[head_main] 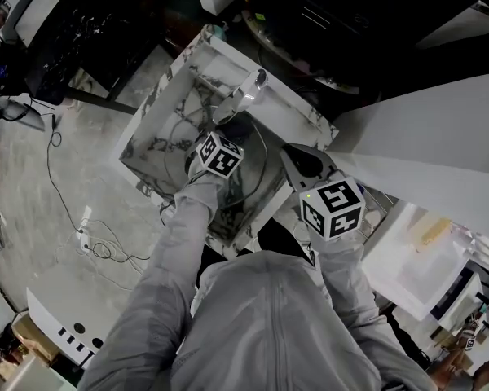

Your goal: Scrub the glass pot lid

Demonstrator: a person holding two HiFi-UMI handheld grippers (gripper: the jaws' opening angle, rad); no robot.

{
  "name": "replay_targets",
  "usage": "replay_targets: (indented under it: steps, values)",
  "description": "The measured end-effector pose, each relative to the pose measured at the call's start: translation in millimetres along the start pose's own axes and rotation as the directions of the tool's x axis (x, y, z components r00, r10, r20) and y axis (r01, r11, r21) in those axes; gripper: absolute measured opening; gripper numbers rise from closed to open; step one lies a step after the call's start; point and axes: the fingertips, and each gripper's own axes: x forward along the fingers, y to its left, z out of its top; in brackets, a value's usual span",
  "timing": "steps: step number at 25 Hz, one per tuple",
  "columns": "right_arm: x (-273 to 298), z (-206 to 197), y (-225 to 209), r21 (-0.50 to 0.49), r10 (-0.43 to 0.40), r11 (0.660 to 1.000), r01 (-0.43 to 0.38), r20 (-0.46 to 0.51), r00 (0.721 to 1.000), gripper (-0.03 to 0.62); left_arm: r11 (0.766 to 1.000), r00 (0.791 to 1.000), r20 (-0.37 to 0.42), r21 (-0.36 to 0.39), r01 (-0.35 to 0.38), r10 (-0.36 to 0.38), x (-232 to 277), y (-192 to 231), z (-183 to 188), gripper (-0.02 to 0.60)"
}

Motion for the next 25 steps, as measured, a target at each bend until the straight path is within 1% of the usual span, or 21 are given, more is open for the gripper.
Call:
replay_targets:
  steps: [3,8,14,16,18,20,22,24,25]
  values:
    - [-1.1,-2.5,0.2,0.003,-0.002,1.0,0.002,-0.003,1.0,0.035,0.999,0.999,0.004,0.01,0.04,-0.04,2.8,-16.5,6.8,0.067]
    - [-1.4,-6.4,6.0,0.002,0.001,1.0,-0.001,-0.008,1.0,0.035,0.993,0.994,0.005,0.05,0.109,-0.109,3.5,-45.1,10.9,0.067]
    - [0.2,-7.9,13.7,0.001,0.011,1.0,-0.011,-0.015,1.0,0.035,0.977,0.982,-0.009,0.093,0.19,-0.19,1.1,-81.0,9.6,0.067]
    - [2.1,-6.3,17.2,-0.003,0.019,1.0,-0.019,-0.012,1.0,0.035,0.97,0.974,-0.014,0.096,0.225,-0.224,-1.2,-88.9,7.6,0.067]
    - [3.7,-3.6,20.9,-0.011,0.028,1.0,-0.028,-0.009,1.0,0.035,0.956,0.961,-0.024,0.098,0.276,-0.275,-6.0,-97.9,4.4,0.067]
    - [4.9,-1.4,23.7,-0.017,0.035,0.999,-0.035,-0.008,0.999,0.035,0.941,0.948,-0.044,0.119,0.318,-0.315,-11.8,-107.1,-0.2,0.067]
    - [6.4,1.3,25.7,-0.022,0.041,0.999,-0.041,-0.006,0.999,0.035,0.93,0.94,-0.064,0.136,0.342,-0.336,-15.6,-113.2,-6.1,0.067]
    - [7.7,4.3,27.3,-0.027,0.048,0.999,-0.048,-0.004,0.999,0.035,0.929,0.936,-0.064,0.119,0.35,-0.345,-18.2,-113.5,-10.6,0.067]
    - [8.0,5.6,28.3,-0.029,0.052,0.998,-0.052,-0.004,0.999,0.035,0.934,0.939,-0.053,0.099,0.344,-0.34,-21.4,-109.5,-10.4,0.067]
